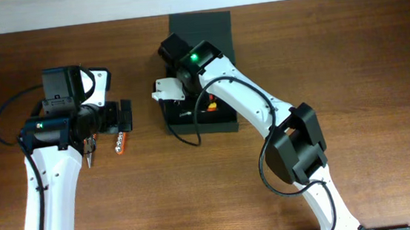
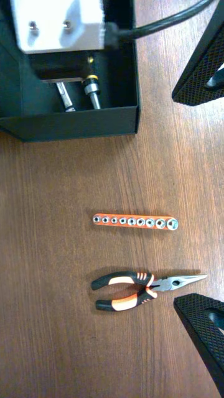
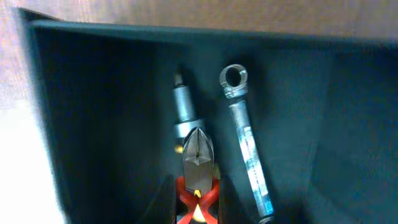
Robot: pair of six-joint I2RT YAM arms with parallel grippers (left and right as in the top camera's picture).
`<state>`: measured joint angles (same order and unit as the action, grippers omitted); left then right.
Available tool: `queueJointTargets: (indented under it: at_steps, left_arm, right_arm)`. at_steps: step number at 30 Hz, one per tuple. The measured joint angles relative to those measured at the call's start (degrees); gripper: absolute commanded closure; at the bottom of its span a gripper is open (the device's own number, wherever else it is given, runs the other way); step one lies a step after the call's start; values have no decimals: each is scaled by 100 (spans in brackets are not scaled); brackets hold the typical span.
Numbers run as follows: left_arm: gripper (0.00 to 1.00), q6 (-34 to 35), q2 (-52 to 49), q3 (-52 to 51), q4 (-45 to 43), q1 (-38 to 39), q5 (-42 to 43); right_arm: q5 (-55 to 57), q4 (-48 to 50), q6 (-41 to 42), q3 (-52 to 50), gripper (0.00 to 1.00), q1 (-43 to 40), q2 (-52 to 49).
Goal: Pack container
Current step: 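Carry the cutters into the box and open right gripper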
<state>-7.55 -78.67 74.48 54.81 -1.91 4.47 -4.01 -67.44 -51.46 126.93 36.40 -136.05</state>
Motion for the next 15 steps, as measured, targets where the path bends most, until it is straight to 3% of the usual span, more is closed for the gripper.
queueJointTargets:
  at_steps: [6, 15]
  left_arm:
    - [1, 0, 0, 0, 31, 0, 0]
    - [1, 0, 0, 0, 28, 0, 0]
  right_arm:
    - [-85, 304, -192, -59, 93, -120, 0]
    - [-424, -26, -184, -74, 94, -138, 0]
